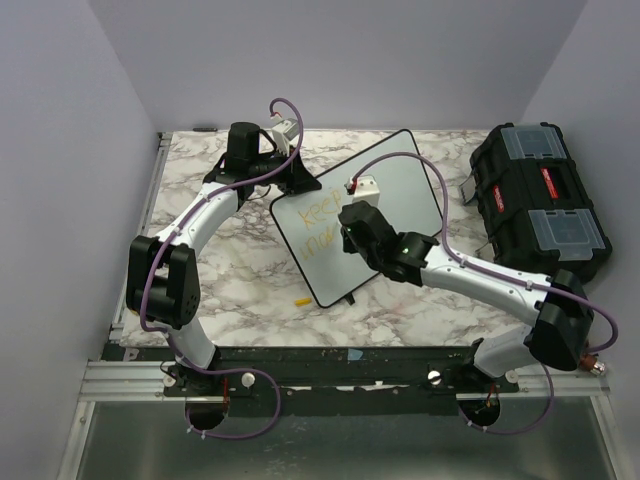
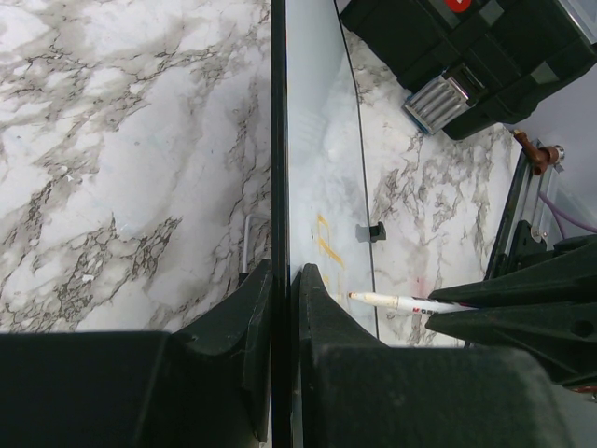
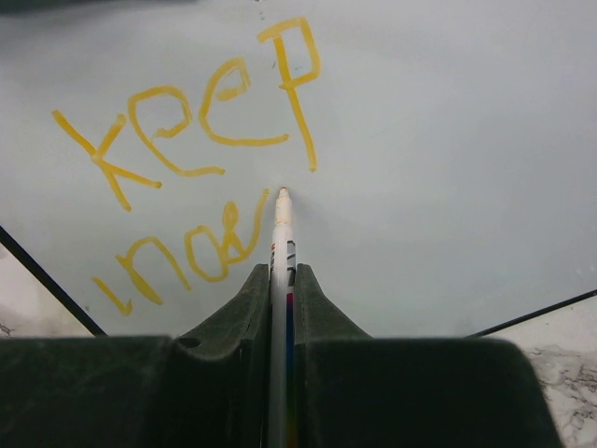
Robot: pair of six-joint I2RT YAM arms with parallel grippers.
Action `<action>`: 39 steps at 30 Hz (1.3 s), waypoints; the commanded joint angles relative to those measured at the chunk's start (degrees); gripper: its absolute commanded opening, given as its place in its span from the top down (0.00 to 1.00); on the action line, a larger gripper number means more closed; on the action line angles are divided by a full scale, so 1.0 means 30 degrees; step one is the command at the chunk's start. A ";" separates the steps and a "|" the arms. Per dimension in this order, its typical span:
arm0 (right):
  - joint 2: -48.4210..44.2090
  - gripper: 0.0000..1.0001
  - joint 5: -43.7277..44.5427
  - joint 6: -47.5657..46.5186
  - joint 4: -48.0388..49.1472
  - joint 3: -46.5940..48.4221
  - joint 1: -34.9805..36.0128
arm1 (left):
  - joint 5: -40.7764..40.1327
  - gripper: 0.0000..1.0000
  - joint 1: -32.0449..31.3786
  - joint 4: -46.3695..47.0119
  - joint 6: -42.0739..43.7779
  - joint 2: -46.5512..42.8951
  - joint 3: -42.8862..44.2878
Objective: Write a sentence on the whiteboard
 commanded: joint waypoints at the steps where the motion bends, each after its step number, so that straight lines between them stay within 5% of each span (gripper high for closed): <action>1: 0.0201 0.99 -0.0278 0.0291 0.0327 -0.0739 -0.0043 | 0.0742 1.00 -0.0618 -0.1034 0.2200 0.0168 -0.0645; 15: -0.0819 0.99 -0.0690 0.0844 -0.0196 -0.2790 -0.0068 | 0.0725 1.00 -0.0610 -0.1019 0.2187 0.0188 -0.0650; 26: -0.1708 0.99 -0.0584 0.0554 -0.0311 -0.1205 -0.0074 | 0.0772 1.00 -0.0610 -0.1000 0.2128 0.0230 -0.0644; 39: 0.0662 0.99 -0.0986 0.0106 0.0835 0.0700 -0.0491 | 0.0753 1.00 -0.0607 -0.1019 0.2186 0.0137 -0.0702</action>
